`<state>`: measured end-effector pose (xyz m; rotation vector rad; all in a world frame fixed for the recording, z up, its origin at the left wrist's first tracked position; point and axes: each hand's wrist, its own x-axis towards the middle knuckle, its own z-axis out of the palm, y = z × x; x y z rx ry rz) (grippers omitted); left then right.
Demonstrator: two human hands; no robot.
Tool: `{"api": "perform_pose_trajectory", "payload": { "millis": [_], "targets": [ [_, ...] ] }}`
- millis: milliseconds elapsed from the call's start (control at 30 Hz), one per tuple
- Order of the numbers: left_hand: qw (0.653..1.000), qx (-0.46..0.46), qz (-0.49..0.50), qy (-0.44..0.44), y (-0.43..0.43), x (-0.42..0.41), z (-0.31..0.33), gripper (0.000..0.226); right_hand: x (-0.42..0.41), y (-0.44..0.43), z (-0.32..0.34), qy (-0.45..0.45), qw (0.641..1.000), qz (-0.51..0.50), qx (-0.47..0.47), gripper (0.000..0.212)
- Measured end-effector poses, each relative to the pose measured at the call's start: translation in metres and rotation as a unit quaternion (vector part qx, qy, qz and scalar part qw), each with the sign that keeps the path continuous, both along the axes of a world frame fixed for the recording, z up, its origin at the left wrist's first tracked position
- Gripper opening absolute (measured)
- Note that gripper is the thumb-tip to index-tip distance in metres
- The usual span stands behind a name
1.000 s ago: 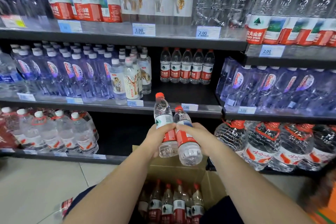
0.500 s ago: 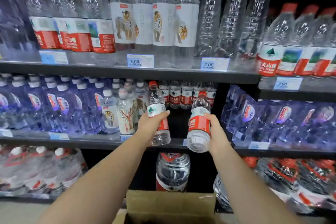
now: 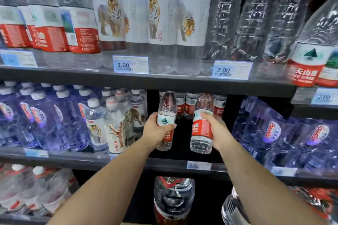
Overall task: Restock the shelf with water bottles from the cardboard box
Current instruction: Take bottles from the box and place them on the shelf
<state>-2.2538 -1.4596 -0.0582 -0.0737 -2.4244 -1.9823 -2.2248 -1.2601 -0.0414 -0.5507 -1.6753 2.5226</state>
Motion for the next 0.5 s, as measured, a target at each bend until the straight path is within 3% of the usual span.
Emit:
{"api": "perform_pose_trajectory", "payload": {
  "millis": [233, 400, 500],
  "targets": [
    [0.998, -0.036, 0.013, 0.039, 0.005, -0.023, -0.028, 0.054, -0.03, 0.005, -0.042, 0.028, 0.997, 0.021, 0.064, 0.046],
    [0.997, -0.044, -0.004, 0.056, 0.0, -0.034, -0.04, 0.065, -0.037, 0.015, -0.054, 0.091, 0.988, 0.105, 0.061, 0.039],
    [0.997, -0.043, -0.011, 0.058, -0.004, -0.035, -0.048, 0.074, -0.038, 0.025, -0.055, 0.131, 0.98, 0.144, 0.032, 0.062]
  ]
}}
